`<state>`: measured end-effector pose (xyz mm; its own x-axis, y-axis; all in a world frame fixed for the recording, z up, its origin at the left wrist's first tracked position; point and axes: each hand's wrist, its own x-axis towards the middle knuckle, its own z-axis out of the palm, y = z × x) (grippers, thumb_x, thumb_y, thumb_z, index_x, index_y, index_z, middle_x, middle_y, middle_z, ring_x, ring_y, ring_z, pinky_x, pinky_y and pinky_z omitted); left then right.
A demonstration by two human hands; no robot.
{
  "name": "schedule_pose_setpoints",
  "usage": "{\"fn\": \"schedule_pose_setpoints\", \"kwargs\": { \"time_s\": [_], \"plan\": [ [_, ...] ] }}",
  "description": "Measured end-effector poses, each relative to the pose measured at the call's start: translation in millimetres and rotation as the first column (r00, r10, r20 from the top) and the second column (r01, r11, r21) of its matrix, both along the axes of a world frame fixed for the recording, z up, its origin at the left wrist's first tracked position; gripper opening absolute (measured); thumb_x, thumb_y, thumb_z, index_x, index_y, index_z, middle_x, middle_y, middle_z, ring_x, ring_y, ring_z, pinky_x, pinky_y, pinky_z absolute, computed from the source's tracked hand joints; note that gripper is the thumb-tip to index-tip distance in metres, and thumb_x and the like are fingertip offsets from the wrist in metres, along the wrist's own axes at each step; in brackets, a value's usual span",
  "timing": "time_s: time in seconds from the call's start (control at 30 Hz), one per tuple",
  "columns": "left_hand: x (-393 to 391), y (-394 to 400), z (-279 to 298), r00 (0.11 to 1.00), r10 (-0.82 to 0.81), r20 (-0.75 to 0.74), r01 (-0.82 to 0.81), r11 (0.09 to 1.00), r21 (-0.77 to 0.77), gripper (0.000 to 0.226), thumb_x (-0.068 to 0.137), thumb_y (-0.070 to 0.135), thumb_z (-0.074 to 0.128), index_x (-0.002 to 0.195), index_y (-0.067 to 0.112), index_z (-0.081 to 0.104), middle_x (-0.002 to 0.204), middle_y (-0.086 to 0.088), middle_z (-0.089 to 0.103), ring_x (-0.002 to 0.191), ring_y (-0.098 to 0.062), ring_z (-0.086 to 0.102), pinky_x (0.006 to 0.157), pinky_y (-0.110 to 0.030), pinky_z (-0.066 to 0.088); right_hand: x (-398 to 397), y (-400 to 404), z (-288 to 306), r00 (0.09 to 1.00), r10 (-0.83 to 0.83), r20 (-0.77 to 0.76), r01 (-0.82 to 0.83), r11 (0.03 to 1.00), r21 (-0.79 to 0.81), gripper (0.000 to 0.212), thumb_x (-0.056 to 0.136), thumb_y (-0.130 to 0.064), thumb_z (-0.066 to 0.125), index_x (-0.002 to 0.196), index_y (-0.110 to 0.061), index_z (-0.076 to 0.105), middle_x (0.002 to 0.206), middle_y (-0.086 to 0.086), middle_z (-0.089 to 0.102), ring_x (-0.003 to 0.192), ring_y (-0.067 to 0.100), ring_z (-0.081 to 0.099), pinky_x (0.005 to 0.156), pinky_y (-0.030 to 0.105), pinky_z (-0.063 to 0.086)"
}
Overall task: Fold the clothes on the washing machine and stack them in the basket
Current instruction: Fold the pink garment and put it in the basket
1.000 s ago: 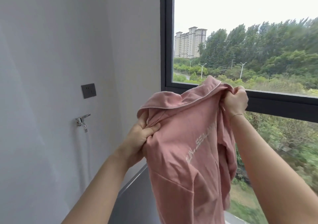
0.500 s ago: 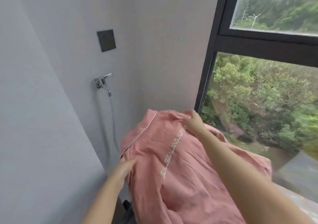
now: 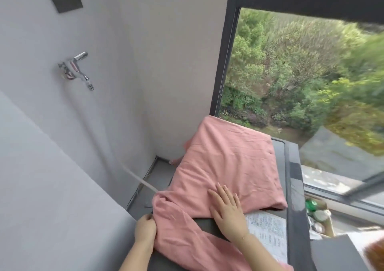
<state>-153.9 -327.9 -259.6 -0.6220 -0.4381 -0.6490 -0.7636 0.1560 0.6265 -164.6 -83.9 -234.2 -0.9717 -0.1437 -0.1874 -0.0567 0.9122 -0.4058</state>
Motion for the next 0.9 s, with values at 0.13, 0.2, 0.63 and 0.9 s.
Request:
{"fn": "schedule_pose_setpoints", "kwargs": {
  "time_s": [0.13, 0.2, 0.63, 0.9],
  "plan": [
    [10.4, 14.9, 28.2, 0.922, 0.284, -0.262, -0.288, 0.957, 0.022, 0.031, 0.097, 0.018, 0.050, 0.069, 0.005, 0.054, 0.075, -0.014, 0.058, 0.077, -0.030, 0.051, 0.068, -0.037, 0.036, 9.4, 8.0, -3.7, 0.995, -0.102, 0.015, 0.099, 0.989, 0.107, 0.071, 0.073, -0.067, -0.009, 0.143, -0.054, -0.008, 0.149, -0.025, -0.027, 0.142, 0.006, -0.025, 0.114, 0.039, -0.017],
    [12.8, 20.0, 41.8, 0.859, 0.328, -0.394, -0.339, 0.940, 0.043, 0.036, 0.097, 0.024, 0.052, 0.065, 0.007, 0.048, 0.069, -0.008, 0.050, 0.072, -0.027, 0.043, 0.067, -0.037, 0.034, 16.2, 14.4, -4.7, 0.988, -0.154, 0.032, 0.149, 0.981, 0.122, 0.069, 0.073, -0.069, -0.010, 0.140, -0.054, -0.016, 0.146, -0.025, -0.030, 0.140, 0.006, -0.029, 0.114, 0.042, -0.017],
    [23.9, 87.7, 22.5, 0.805, -0.457, -0.379, 0.118, 0.749, -0.652, 0.030, 0.057, -0.001, 0.086, 0.076, 0.003, 0.063, 0.098, -0.017, 0.057, 0.084, -0.040, 0.056, 0.066, -0.046, 0.046, 25.4, 85.6, 20.9, 0.459, -0.698, 0.549, 0.732, -0.053, -0.679, 0.019, 0.090, 0.003, 0.052, 0.104, 0.002, 0.065, 0.106, 0.020, 0.067, 0.086, 0.024, 0.066, 0.071, 0.025, 0.055],
    [17.8, 95.8, 19.4, 0.801, -0.445, -0.401, 0.049, 0.716, -0.697, 0.019, 0.068, 0.002, 0.080, 0.079, 0.004, 0.065, 0.091, -0.016, 0.057, 0.084, -0.040, 0.056, 0.069, -0.049, 0.045, -13.1, 100.9, 42.9, 0.419, -0.403, 0.814, 0.713, -0.409, -0.570, 0.040, 0.091, -0.009, 0.062, 0.128, -0.001, 0.047, 0.121, 0.016, 0.053, 0.119, 0.029, 0.052, 0.091, 0.034, 0.045]
  ]
}}
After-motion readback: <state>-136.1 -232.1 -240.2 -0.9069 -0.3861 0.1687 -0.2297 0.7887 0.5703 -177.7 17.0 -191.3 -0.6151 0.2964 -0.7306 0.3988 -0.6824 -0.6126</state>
